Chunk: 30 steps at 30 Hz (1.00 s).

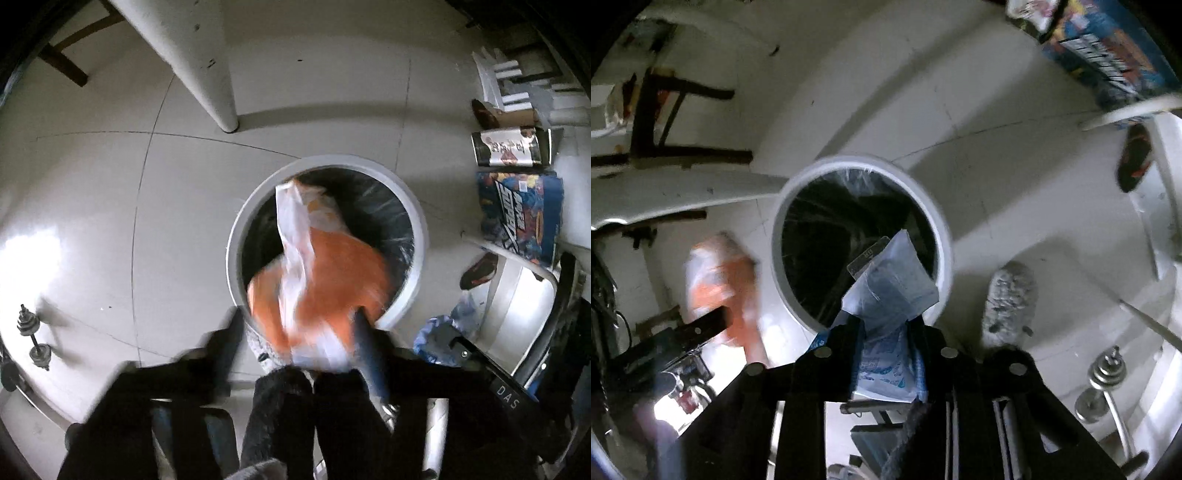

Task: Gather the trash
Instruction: 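Carry both bags over the bin and open both grippers to drop them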

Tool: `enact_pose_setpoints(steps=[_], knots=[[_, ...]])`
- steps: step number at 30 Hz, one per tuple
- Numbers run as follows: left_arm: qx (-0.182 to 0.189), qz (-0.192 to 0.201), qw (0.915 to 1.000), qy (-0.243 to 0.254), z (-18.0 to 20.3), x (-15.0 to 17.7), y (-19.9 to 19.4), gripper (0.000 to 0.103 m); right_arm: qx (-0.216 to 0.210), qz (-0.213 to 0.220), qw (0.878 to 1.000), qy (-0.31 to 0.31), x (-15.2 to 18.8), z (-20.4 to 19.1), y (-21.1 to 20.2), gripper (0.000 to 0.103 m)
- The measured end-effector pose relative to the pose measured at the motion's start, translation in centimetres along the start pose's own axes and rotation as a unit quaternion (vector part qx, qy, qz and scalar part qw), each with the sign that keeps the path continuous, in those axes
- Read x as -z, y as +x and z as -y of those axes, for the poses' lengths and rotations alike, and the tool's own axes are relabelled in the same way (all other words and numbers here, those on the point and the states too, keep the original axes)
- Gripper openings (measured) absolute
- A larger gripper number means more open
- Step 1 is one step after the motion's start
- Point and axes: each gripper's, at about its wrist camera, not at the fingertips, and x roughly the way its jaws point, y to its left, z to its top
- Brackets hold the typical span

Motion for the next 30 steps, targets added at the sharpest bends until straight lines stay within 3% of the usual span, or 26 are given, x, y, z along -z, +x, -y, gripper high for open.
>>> enact_pose_setpoints(steps=[3,4,5,6,7,9,12,17,23,30], knots=[[-0.011,0.008,0.9998,-0.012,-0.4,0.2,-0.2,0.076,-0.004,-0.004,1.000,-0.008,-0.4,0.1,2.0,0.053],[-0.017,0.011,0.9997,-0.013,-1.2,0.2,-0.4,0.082,0.002,-0.004,1.000,-0.010,-0.6,0.0,2.0,0.055],[-0.026,0.015,0.9995,-0.013,-1.5,0.2,-0.6,0.095,0.003,-0.004,1.000,-0.010,-0.8,0.0,2.1,0.058],[-0.039,0.021,0.9990,-0.011,-1.3,0.5,-1.1,0.099,0.002,-0.004,1.000,-0.010,-0.9,0.0,2.1,0.063],[-0.050,0.027,0.9984,-0.007,-2.0,0.6,-1.6,0.099,0.006,-0.003,1.000,-0.013,-0.9,-0.1,1.9,0.066],[-0.079,0.042,0.9960,0.003,-2.3,1.4,-3.1,0.099,0.022,0.001,0.999,-0.030,-0.9,-0.6,1.2,0.082],[-0.089,0.052,0.9946,0.012,-2.8,2.2,-4.6,0.099,0.033,0.004,0.998,-0.056,-0.8,-1.6,-0.5,0.098],[-0.105,0.060,0.9924,0.021,-3.1,3.1,-5.9,0.099,0.042,0.014,0.995,-0.084,-0.3,-3.2,-2.4,0.099],[-0.121,0.071,0.9896,0.033,-2.1,4.8,-8.5,0.099,0.095,0.020,0.989,-0.112,0.6,-4.2,-4.7,0.099],[-0.115,0.089,0.9885,0.041,-0.3,7.5,-15.6,0.099,0.119,0.036,0.983,-0.137,2.6,-6.0,-11.6,0.099]])
